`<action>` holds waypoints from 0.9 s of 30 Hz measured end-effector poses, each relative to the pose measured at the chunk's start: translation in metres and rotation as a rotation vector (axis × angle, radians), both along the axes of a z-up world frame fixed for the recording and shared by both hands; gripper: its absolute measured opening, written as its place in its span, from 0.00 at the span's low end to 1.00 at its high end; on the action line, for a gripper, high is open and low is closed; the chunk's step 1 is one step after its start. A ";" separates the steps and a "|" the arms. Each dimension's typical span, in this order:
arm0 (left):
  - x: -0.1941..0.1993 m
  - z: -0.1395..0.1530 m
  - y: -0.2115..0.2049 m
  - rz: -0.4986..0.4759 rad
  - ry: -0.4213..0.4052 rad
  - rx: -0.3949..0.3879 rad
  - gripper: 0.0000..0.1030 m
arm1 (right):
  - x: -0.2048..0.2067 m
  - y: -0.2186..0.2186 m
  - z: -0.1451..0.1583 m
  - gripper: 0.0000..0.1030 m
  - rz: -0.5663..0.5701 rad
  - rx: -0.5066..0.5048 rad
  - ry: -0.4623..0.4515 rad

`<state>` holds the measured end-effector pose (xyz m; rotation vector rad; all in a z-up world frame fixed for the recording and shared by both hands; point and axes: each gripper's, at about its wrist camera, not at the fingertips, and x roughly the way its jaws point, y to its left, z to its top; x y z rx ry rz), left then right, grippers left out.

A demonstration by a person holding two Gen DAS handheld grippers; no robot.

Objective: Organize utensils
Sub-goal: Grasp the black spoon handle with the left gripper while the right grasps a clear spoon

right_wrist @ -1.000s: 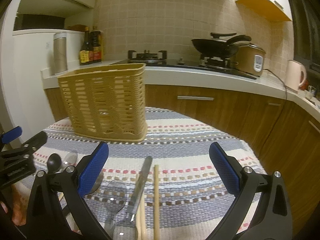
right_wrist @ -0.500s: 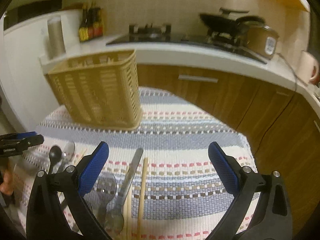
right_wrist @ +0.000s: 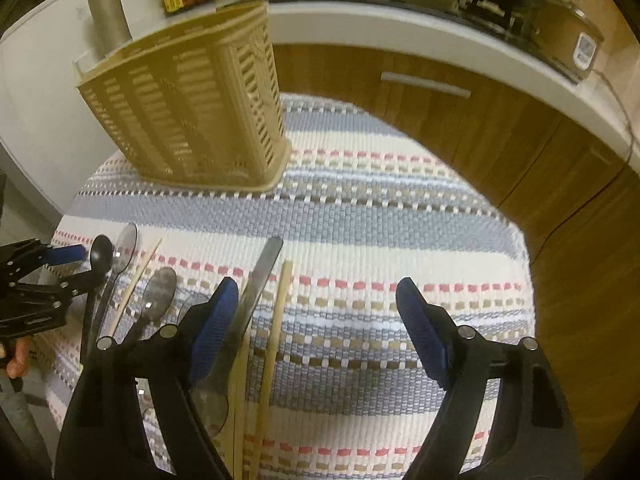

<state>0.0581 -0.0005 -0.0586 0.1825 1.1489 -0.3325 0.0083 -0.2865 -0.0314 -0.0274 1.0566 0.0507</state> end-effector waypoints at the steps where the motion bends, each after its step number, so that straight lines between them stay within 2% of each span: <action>1: 0.002 -0.001 -0.001 0.001 0.004 0.011 0.48 | 0.001 -0.001 -0.002 0.75 0.002 0.014 0.017; 9: 0.026 -0.004 -0.020 -0.031 0.019 0.062 0.47 | 0.021 -0.006 -0.011 0.75 0.019 0.149 0.157; 11: 0.026 -0.002 -0.025 -0.042 0.019 0.064 0.44 | 0.026 -0.002 -0.015 0.74 0.023 0.163 0.186; 13: 0.027 0.000 -0.027 -0.053 0.019 0.054 0.32 | 0.028 0.003 -0.017 0.73 0.035 0.184 0.211; 16: 0.032 0.002 -0.030 -0.055 0.013 0.048 0.31 | 0.027 0.017 -0.019 0.72 0.066 0.223 0.236; 19: 0.031 0.005 -0.024 -0.050 -0.001 0.025 0.31 | 0.028 0.035 -0.019 0.68 0.094 0.232 0.242; 27: 0.034 0.024 0.018 -0.010 -0.010 -0.125 0.31 | 0.044 0.102 -0.022 0.61 0.167 0.265 0.264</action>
